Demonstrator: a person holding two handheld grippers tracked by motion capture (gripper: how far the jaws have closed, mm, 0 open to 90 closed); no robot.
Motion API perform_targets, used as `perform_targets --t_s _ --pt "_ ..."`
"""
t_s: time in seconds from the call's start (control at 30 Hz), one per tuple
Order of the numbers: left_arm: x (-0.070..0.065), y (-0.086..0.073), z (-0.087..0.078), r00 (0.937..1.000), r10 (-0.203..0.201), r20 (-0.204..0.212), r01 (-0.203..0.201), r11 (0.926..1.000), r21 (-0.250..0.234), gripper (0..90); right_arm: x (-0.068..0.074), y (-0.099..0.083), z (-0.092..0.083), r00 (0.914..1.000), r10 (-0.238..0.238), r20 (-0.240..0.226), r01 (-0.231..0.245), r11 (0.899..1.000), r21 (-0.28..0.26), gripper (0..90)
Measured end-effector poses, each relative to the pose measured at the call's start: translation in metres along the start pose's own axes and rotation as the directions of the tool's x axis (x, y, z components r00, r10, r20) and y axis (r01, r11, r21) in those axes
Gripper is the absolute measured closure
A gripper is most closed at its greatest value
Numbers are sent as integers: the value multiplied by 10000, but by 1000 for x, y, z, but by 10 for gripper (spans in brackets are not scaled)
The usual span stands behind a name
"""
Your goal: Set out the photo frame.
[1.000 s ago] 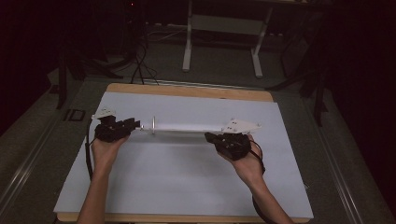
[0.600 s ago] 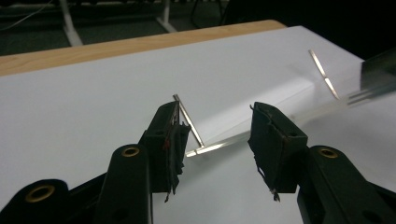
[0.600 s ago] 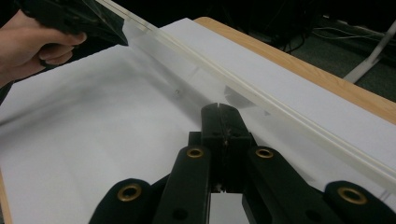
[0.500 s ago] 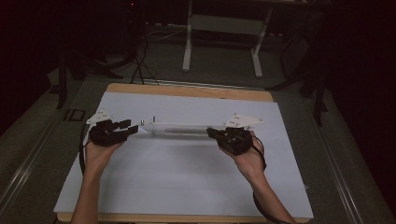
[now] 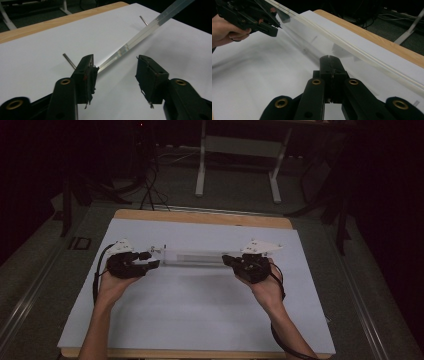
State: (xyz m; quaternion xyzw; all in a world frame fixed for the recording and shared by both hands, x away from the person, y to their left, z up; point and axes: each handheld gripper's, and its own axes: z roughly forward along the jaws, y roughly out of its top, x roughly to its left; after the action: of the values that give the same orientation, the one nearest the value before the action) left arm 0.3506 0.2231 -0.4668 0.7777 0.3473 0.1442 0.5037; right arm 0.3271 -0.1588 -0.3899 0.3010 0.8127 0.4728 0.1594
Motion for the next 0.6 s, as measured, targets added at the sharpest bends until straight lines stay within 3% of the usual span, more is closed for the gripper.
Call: perform_targets --t_s 0.2,0.47,0.6 --pt "-7 7 18 9990 455 -23 -454 9986 284 431 -1 -1 1 10000 30 -24 -29 10000 57 900" --pt "-6 5 21 9988 222 -443 -226 9997 -76 510 -4 0 3 10000 51 61 -52 10000 49 900" --pt "-9 5 22 9958 430 -807 -435 9990 -38 519 -7 0 3 9998 94 167 -94 10000 25 899"
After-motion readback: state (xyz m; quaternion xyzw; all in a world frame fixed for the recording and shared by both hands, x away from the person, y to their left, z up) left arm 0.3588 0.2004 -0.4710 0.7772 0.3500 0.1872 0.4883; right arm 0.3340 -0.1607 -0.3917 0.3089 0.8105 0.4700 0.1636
